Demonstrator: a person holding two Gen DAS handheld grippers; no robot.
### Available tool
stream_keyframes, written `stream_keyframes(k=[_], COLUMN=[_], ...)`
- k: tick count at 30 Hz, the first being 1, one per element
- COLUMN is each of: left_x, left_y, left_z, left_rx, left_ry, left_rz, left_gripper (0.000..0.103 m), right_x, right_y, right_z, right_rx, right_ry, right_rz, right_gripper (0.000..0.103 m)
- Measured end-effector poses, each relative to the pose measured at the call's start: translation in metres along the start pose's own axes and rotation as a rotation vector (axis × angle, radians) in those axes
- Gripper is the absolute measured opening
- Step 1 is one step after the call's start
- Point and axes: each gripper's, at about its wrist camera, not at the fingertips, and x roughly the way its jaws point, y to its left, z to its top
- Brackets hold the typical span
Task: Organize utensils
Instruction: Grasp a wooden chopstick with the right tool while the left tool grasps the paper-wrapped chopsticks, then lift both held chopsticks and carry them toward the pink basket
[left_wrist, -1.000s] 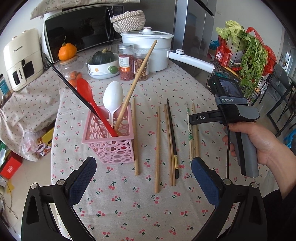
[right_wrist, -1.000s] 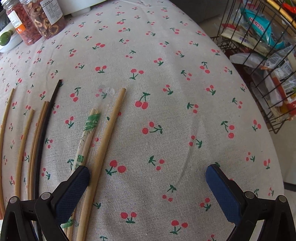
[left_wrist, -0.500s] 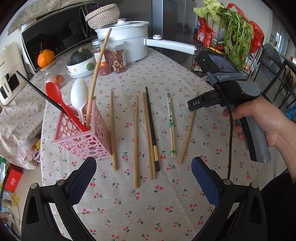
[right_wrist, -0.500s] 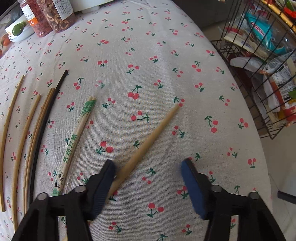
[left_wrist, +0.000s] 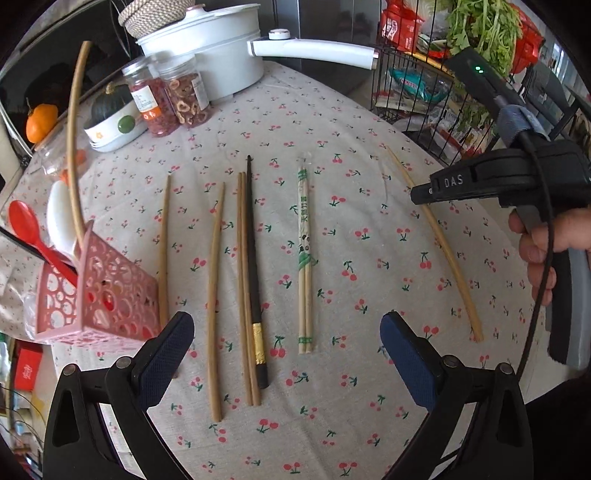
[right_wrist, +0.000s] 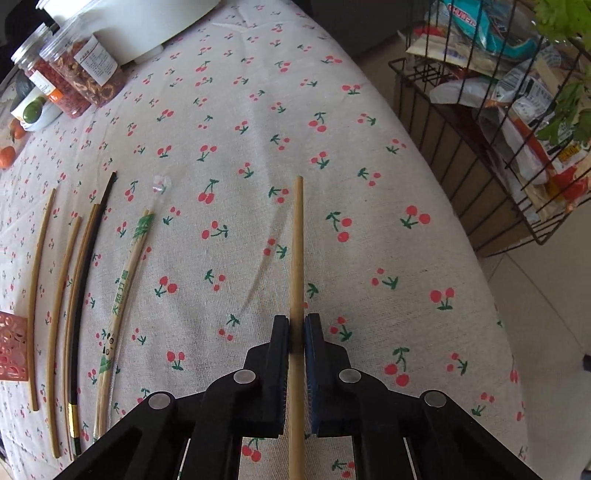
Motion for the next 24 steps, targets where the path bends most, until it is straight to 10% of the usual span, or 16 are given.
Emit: stream_keyframes(k=[12,24], left_x=[0.092,0.092], left_y=[0.006,-0.002], left_z=[0.077,0.089], left_rx=[-0.1,-0.07], left_ry=[0.083,0.053], left_rz=[-0.069,-0.039], left_gripper=[0.023,0.01], right_x=[-0.011,-0.018], right_y=[-0.007,-0.005], right_z=[-0.002,-0.004], right_rx=[0.011,0.009], right_ry=[0.0,-0.011], right_rz=[0.099,0.123], right_gripper=[0.007,0.007])
